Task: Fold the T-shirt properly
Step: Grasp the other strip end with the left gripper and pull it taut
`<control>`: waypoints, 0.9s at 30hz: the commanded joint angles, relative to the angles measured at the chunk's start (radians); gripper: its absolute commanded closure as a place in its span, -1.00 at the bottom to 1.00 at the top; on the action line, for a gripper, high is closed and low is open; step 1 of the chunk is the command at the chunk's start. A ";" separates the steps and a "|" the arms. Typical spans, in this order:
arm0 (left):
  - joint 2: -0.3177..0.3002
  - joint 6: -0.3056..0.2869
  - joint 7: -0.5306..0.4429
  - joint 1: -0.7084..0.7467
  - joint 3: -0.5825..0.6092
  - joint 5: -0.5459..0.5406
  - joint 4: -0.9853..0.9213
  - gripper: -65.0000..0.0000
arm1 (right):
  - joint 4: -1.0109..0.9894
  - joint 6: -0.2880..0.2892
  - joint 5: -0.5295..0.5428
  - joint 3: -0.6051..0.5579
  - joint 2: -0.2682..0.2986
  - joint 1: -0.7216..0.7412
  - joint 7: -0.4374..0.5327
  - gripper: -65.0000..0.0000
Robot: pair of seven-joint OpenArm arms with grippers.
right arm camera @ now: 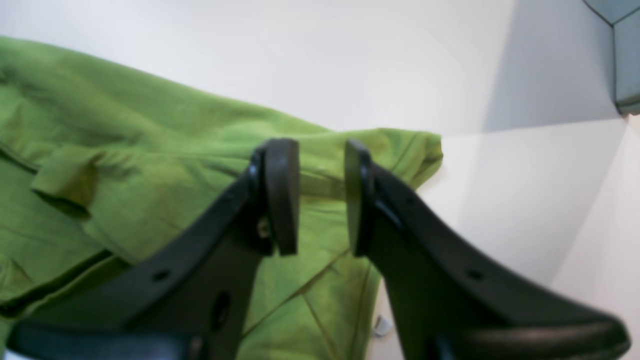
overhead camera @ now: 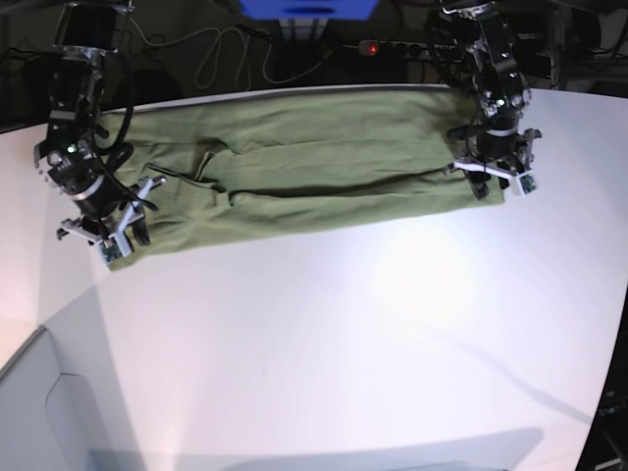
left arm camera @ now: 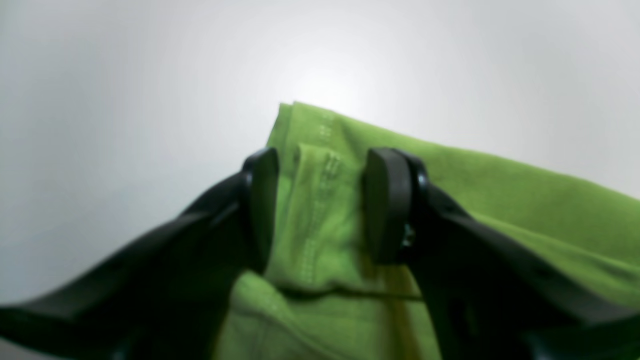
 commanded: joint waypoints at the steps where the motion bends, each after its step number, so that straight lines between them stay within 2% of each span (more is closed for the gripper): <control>1: -0.008 -0.007 -0.014 -0.002 -0.001 -0.010 0.020 0.16 | 0.014 0.009 0.013 0.004 0.012 0.015 0.025 0.55; 9: -0.002 -0.007 -0.014 0.006 -0.001 -0.002 0.080 0.16 | 0.012 0.009 0.013 0.004 0.009 0.015 0.025 0.55; 27: 0.000 -0.008 -0.014 0.006 -0.001 -0.002 0.073 0.16 | 0.012 0.009 0.013 0.004 0.009 0.011 0.025 0.55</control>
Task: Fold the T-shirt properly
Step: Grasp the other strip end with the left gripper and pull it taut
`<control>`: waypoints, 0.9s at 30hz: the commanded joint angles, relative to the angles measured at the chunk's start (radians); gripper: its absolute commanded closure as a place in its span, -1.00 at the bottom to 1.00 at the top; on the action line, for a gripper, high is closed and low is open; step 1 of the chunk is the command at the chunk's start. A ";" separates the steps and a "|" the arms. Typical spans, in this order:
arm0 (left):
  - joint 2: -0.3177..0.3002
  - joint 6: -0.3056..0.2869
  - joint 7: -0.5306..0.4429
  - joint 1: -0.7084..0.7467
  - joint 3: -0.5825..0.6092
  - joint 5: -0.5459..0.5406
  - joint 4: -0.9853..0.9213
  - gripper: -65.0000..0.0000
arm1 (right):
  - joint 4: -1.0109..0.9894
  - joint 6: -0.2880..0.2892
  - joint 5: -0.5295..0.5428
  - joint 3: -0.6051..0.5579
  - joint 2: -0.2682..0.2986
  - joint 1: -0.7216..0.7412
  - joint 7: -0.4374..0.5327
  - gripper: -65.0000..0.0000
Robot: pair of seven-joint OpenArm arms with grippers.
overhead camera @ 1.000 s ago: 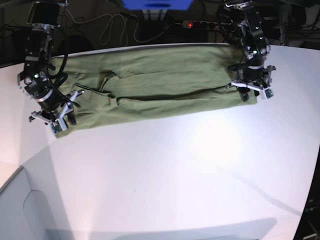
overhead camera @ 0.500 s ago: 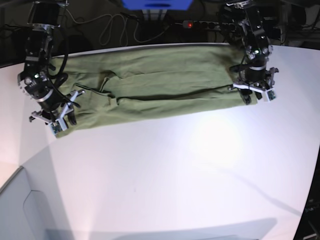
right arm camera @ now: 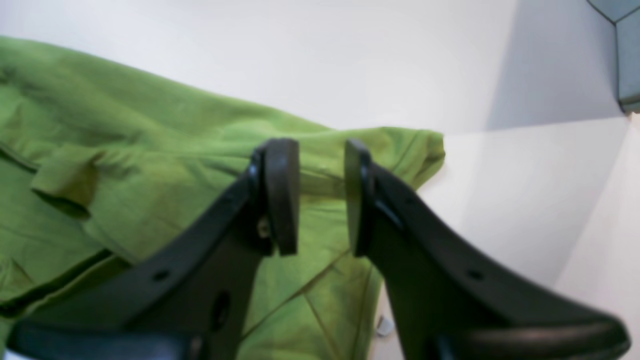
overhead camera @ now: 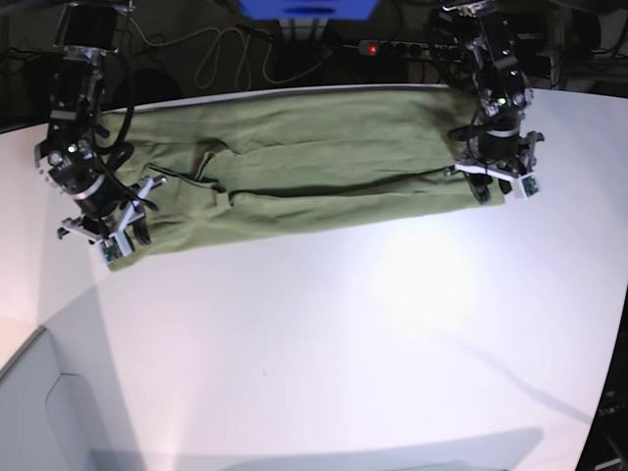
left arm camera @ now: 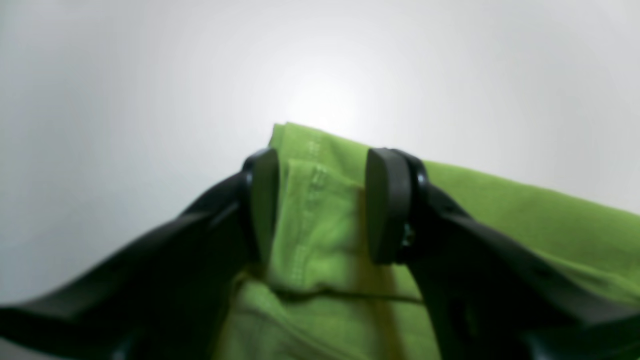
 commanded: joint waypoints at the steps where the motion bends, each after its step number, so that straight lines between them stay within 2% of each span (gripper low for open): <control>1: -0.004 -0.004 -0.022 -0.005 -0.003 -0.003 0.015 0.16 | 0.016 0.009 0.013 0.004 0.011 0.011 0.025 0.55; 5: -0.004 -0.004 -0.022 -0.003 -0.003 -0.003 0.015 0.24 | 0.016 0.009 0.013 0.004 0.011 0.010 0.025 0.55; 13: -0.004 -0.006 -0.022 -0.003 -0.003 -0.005 0.015 0.99 | 0.016 0.009 0.013 0.004 0.011 0.010 0.025 0.55; 19: -0.004 -0.003 -0.022 0.024 -0.003 -0.011 0.041 1.00 | 0.016 0.009 0.013 0.004 0.011 0.010 0.025 0.56; 27: 0.017 0.000 -0.022 0.098 -0.009 -0.012 0.191 1.00 | 0.024 0.009 0.013 0.004 0.010 0.008 0.025 0.56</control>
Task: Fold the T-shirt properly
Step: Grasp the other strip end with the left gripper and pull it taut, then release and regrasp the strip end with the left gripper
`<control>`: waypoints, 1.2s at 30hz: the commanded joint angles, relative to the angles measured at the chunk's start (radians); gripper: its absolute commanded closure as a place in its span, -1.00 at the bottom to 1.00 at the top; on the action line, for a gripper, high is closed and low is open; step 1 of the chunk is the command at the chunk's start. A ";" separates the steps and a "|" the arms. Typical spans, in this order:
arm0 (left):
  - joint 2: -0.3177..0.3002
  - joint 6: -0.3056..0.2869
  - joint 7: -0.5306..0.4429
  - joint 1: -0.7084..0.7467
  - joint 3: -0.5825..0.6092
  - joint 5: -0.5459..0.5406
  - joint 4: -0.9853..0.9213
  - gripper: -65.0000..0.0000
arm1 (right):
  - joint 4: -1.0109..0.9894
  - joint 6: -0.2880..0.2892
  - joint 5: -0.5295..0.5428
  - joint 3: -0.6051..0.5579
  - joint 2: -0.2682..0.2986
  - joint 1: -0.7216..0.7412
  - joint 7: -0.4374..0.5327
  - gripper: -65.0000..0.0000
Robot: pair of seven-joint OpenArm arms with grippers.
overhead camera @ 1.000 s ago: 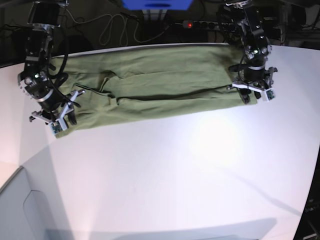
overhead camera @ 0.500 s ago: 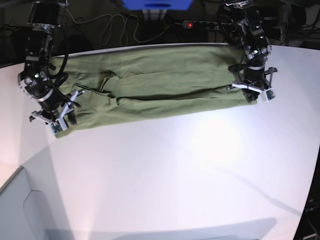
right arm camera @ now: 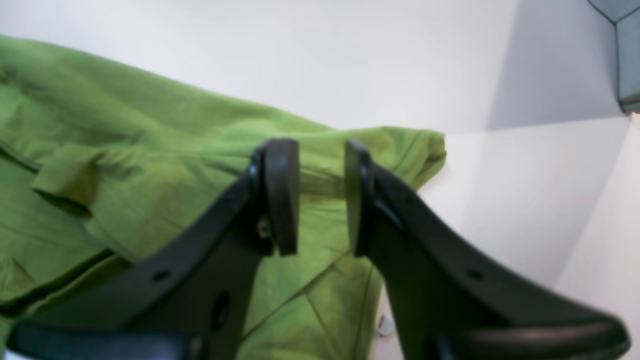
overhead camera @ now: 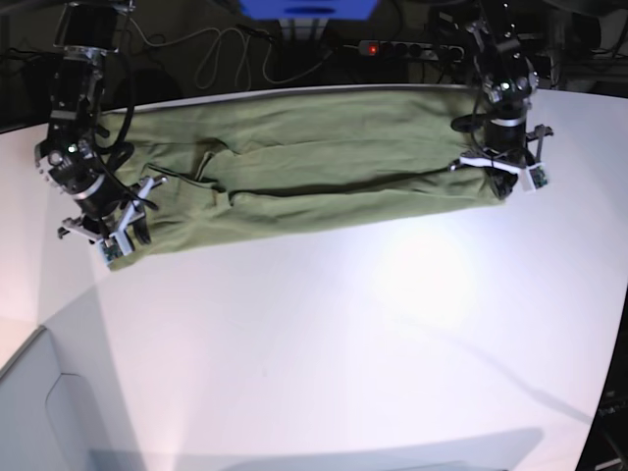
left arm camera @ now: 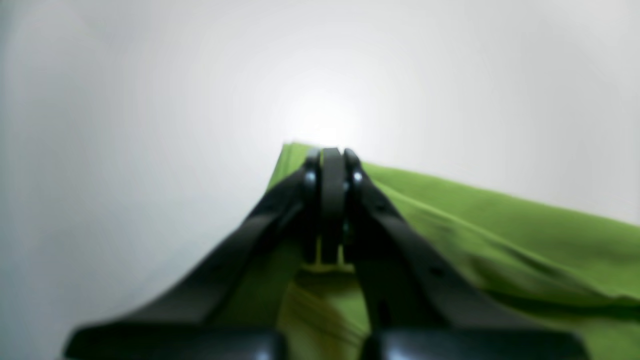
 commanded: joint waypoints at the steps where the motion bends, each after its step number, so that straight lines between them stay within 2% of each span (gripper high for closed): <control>1: -0.006 0.001 -0.021 0.013 -0.002 0.000 0.033 1.00 | 0.022 0.009 0.013 0.004 0.010 0.009 0.025 0.56; 7: -0.006 -0.002 -0.022 0.070 -0.003 0.000 0.078 1.00 | 0.024 0.009 0.013 0.004 0.010 0.000 0.025 0.57; 36: -0.016 -0.006 -0.022 0.176 -0.005 -0.002 0.070 1.00 | 0.085 0.009 0.013 0.005 0.010 -0.033 0.025 0.57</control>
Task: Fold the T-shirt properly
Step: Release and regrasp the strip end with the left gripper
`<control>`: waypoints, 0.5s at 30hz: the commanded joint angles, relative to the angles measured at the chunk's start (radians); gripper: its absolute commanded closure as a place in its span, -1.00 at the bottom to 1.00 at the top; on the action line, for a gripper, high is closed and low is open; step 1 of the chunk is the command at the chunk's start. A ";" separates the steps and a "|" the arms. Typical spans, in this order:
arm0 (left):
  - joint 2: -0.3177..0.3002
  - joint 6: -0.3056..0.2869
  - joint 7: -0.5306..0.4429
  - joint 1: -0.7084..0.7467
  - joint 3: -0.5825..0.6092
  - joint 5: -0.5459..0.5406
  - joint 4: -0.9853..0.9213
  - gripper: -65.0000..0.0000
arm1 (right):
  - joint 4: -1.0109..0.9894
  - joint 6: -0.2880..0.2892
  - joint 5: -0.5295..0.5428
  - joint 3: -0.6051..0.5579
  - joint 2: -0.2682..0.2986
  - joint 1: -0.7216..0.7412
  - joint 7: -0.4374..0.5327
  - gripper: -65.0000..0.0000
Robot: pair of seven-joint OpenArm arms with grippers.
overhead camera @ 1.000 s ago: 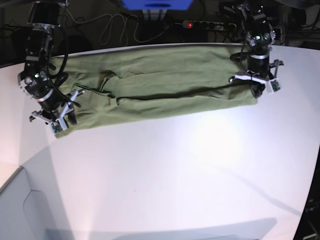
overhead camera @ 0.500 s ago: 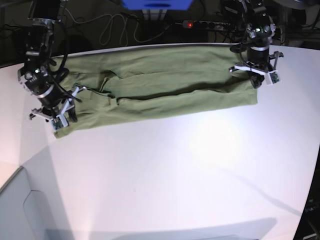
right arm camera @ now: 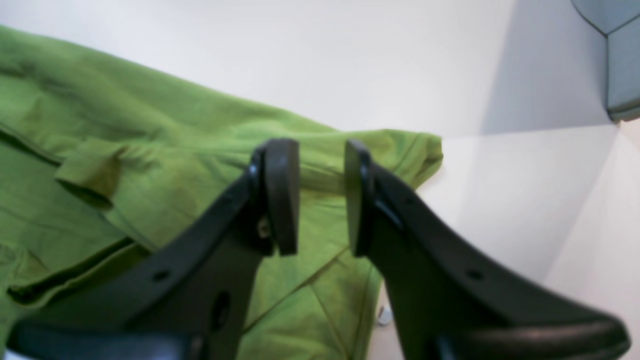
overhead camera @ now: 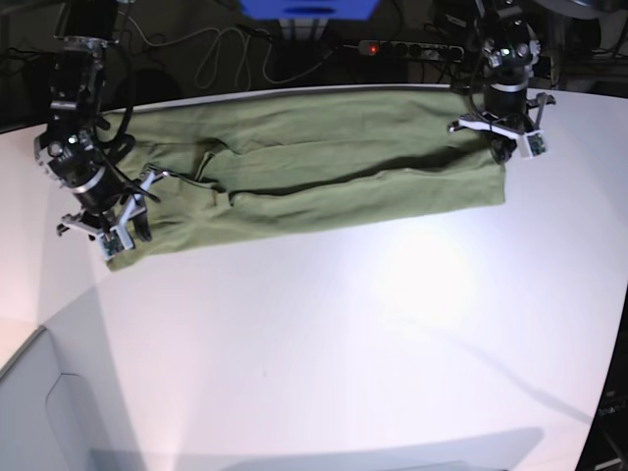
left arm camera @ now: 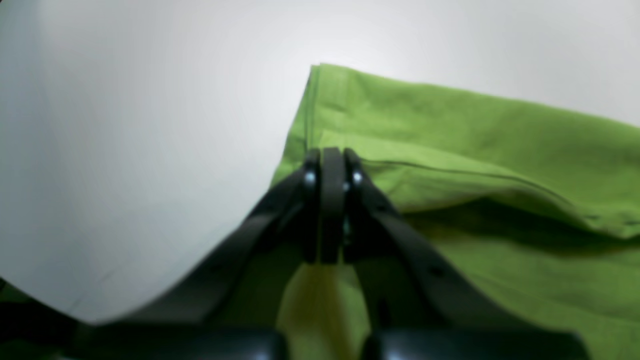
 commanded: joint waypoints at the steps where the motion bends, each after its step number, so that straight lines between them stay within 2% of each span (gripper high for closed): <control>1: -0.006 -0.002 -0.020 0.015 0.000 -0.004 0.015 1.00 | 0.021 0.009 0.013 0.005 0.012 0.009 0.025 0.57; 7: -0.006 -0.002 -0.020 0.049 0.000 -0.004 0.025 0.96 | 0.021 0.009 0.013 0.005 0.012 0.009 0.025 0.57; 15: -0.006 -0.002 -0.024 0.057 -0.003 -0.005 0.026 -0.07 | 0.021 0.009 0.013 0.005 0.012 0.010 0.025 0.57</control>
